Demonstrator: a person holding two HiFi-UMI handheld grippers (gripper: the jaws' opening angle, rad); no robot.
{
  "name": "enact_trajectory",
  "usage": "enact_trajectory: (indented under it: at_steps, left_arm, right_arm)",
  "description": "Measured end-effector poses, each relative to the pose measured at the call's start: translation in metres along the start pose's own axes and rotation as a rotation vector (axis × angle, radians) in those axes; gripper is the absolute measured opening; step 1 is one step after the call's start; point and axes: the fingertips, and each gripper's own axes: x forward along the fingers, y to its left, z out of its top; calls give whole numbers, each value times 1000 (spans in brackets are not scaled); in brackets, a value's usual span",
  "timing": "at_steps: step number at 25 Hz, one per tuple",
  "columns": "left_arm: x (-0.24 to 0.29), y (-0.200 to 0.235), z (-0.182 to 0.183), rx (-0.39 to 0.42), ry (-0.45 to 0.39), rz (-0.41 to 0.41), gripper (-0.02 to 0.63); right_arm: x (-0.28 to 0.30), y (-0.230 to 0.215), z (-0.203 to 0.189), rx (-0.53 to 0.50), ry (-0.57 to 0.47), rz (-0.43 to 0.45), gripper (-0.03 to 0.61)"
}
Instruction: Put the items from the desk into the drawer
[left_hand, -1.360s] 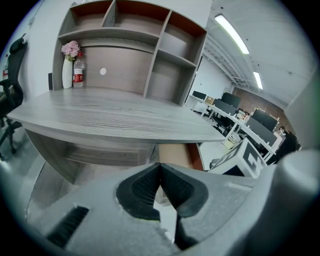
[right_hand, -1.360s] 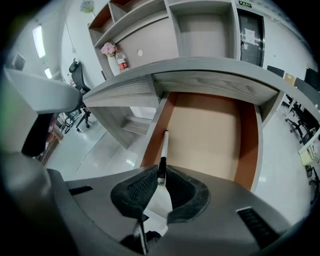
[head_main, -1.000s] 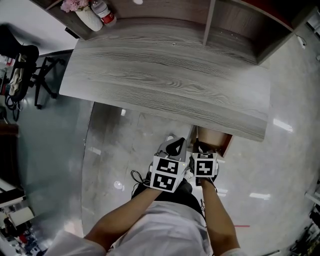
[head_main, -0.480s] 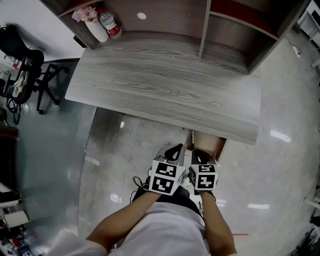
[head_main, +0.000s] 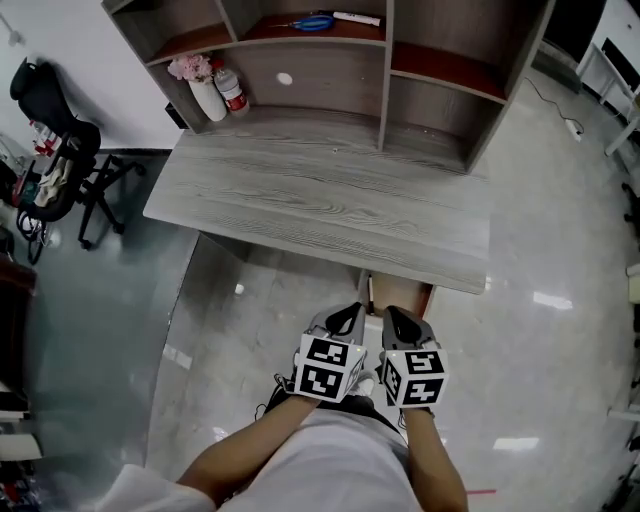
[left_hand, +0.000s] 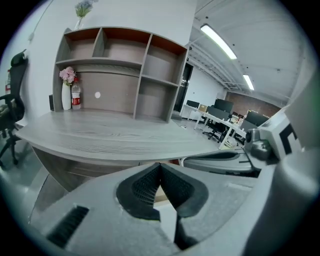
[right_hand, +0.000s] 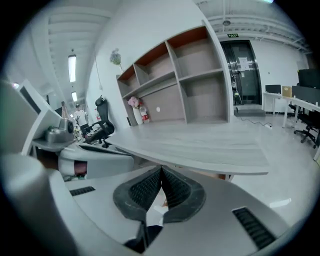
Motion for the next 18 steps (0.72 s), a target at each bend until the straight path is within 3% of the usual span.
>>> enact_trajectory:
  at_steps: [9, 18]
  left_arm:
    - [-32, -39, 15, 28, -63, -6, 2]
    - [-45, -51, 15, 46, -93, -1, 2]
  right_arm:
    - [-52, 10, 31, -30, -117, 48, 2]
    - [-70, 22, 26, -76, -137, 66, 2]
